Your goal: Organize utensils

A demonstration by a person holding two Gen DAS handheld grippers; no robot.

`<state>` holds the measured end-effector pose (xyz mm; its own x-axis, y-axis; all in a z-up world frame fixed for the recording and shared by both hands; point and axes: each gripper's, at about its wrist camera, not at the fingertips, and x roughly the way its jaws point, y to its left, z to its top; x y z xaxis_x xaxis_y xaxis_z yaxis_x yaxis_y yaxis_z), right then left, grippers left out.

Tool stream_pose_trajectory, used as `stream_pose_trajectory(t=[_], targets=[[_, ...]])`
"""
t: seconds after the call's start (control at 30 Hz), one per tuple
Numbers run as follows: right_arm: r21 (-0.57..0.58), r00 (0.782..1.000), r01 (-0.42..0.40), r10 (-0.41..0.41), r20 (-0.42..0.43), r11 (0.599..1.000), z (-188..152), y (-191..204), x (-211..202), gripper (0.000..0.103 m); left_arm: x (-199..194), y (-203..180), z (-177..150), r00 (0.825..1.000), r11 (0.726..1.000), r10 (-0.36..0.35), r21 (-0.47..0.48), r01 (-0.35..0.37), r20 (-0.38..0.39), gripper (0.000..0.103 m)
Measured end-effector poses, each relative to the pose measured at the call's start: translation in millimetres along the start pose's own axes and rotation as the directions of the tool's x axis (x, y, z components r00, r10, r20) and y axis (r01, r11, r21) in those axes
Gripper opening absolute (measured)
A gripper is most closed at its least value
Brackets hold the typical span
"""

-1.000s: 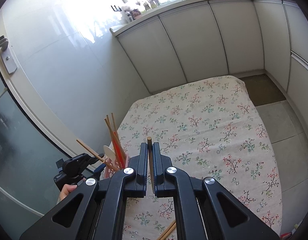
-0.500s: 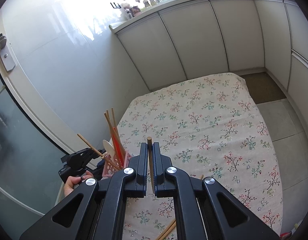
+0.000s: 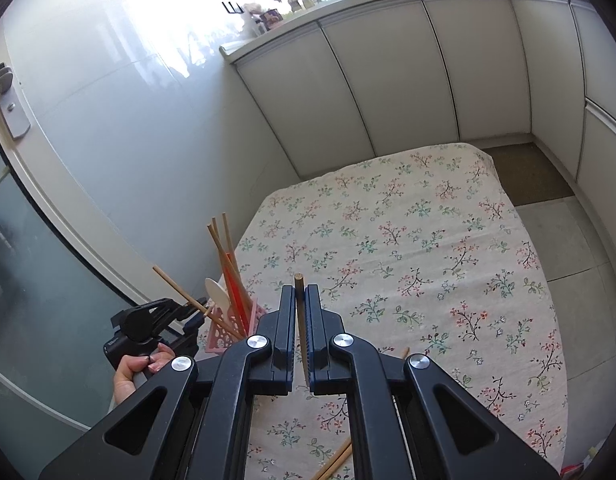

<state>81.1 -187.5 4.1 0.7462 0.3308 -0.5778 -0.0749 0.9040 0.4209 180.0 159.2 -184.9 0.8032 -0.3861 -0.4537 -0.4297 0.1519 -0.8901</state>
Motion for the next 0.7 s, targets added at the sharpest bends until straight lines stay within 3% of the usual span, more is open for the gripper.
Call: stream_pose_trajectory(t=[0.1,0.2,0.3,0.4,0.47,0.6,0.7], targets=[[0.0,1.0,-0.005,0.005,-0.002,1.0,0.0,0.0,0.5,0.004,-21.5,-11.8,-12.4,0.998,0.991,0.066,0.116,-0.067,0.012,0.01],[0.005,1.0,-0.011,0.011,0.002,1.0,0.6,-1.7,-1.8,0.004,-38.5,-28.0,-20.9,0.993,0.97,0.11,0.223,-0.097,-0.049,0.01],[0.011,1.0,-0.016,0.016,0.01,1.0,1.3,-4.2,-5.0,0.004,-46.8,-53.0,-28.2,0.982,0.935,0.15,0.34,-0.104,-0.114,0.01],[0.014,1.0,-0.022,0.022,0.013,1.0,1.8,-4.9,-6.5,0.004,-46.7,-76.8,-37.8,0.974,0.891,0.193,0.438,-0.122,-0.121,0.01],[0.016,1.0,-0.027,0.026,0.012,1.0,1.7,-5.3,-7.0,0.004,-41.3,-85.5,-41.8,0.965,0.867,0.231,0.475,-0.148,-0.122,0.01],[0.016,1.0,-0.027,0.027,0.015,0.999,1.9,-6.7,-10.1,0.004,-27.6,-87.1,-46.7,0.941,0.852,0.302,0.484,-0.196,-0.15,0.012],[0.024,1.0,-0.026,0.025,0.018,0.999,2.8,-9.5,-11.2,0.004,-20.2,-86.6,-47.6,0.935,0.849,0.325,0.479,-0.222,-0.143,0.015]])
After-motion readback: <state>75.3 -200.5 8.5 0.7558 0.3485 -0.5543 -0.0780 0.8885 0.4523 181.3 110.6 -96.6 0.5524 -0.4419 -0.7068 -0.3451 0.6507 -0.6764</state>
